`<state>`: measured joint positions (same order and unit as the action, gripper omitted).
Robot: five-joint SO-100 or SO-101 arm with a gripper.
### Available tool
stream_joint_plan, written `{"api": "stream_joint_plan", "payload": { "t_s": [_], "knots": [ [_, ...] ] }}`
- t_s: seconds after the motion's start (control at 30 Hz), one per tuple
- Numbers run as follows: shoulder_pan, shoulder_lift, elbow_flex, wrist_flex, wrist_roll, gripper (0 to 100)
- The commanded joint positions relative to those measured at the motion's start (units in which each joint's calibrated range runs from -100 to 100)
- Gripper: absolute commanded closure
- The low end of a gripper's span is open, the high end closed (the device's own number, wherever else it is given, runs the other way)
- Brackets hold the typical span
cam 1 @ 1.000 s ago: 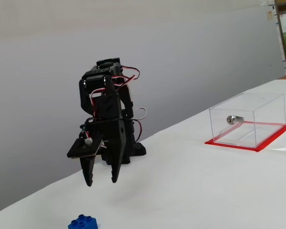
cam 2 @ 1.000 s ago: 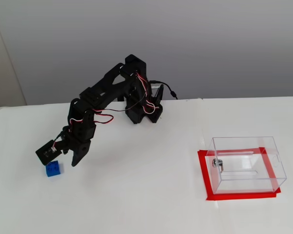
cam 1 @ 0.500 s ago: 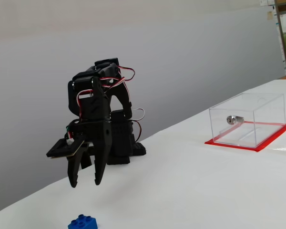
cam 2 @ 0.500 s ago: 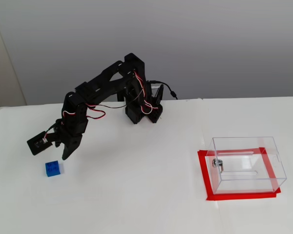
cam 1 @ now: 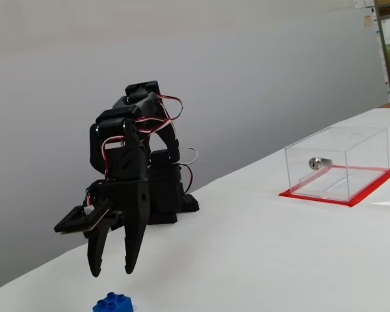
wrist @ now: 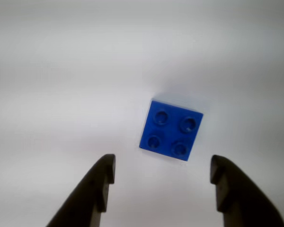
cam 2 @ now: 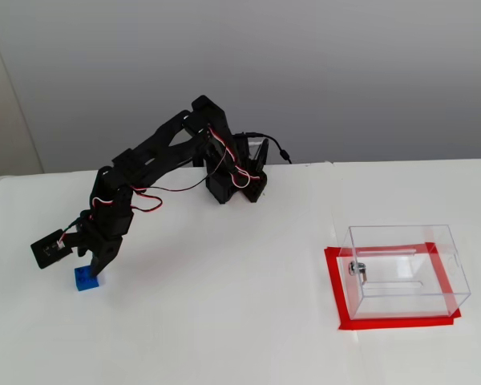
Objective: Pick the blue lego brick and place it into the transparent box
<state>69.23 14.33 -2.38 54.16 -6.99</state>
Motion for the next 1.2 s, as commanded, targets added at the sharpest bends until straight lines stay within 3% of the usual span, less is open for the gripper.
{"api": "stream_joint_plan", "payload": {
  "t_s": [0.0,1.17],
  "knots": [
    [-0.28,1.49,-6.12,-0.89,0.31,77],
    [1.86,10.66,-7.83,-4.55,1.04,78]
  ]
}}
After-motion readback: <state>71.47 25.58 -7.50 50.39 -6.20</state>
